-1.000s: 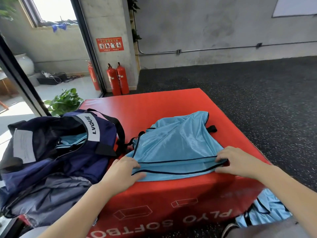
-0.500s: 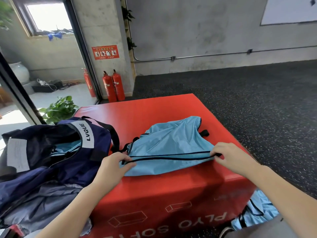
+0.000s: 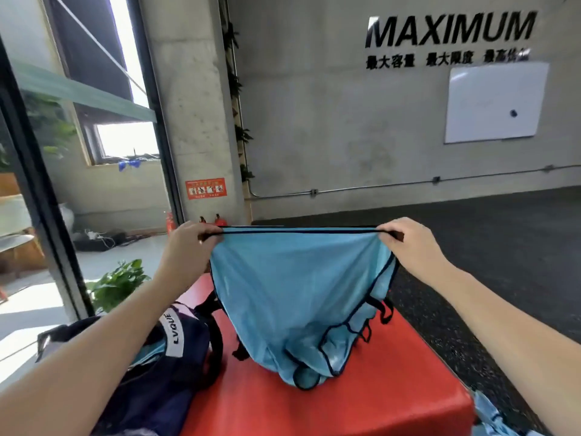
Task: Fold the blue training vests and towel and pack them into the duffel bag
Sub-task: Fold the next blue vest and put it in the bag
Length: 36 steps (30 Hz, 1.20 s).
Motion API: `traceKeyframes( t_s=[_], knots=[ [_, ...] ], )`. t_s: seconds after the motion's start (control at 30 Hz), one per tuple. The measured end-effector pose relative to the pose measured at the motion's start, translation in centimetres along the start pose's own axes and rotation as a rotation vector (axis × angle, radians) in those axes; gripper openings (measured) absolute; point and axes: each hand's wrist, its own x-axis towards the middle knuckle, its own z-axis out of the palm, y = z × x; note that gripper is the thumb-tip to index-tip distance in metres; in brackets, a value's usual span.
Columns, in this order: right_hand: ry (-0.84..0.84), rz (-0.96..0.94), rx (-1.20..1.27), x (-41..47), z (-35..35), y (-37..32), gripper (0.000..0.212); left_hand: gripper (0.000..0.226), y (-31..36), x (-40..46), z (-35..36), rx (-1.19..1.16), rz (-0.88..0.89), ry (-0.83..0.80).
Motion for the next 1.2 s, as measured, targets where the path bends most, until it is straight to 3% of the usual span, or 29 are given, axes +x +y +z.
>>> traceKeyframes(
  t_s=[0.3,0.53,0.67,0.93,1.2],
  knots=[
    [0.176,0.047,0.339,8.5,-11.4,-11.1,0.027,0.015,9.1,8.5,-11.5,-0.185,-0.023,0.140],
    [0.141,0.058,0.420,9.6,-16.8,-14.8,0.030,0.009,11.8,10.5,-18.8,-0.384,-0.076,0.028],
    [0.106,0.065,0.406,9.2,-17.3,-15.2,0.028,0.008,11.8,10.2,-20.5,-0.335,-0.073,0.029],
    [-0.032,0.086,0.315,9.0,-14.8,-13.9,0.014,0.009,9.0,8.8,-17.7,-0.178,-0.070,-0.014],
    [-0.161,0.120,0.161,8.4,-5.8,-7.6,0.016,0.009,-0.4,7.4,-7.9,-0.040,-0.122,-0.178]
  ],
)
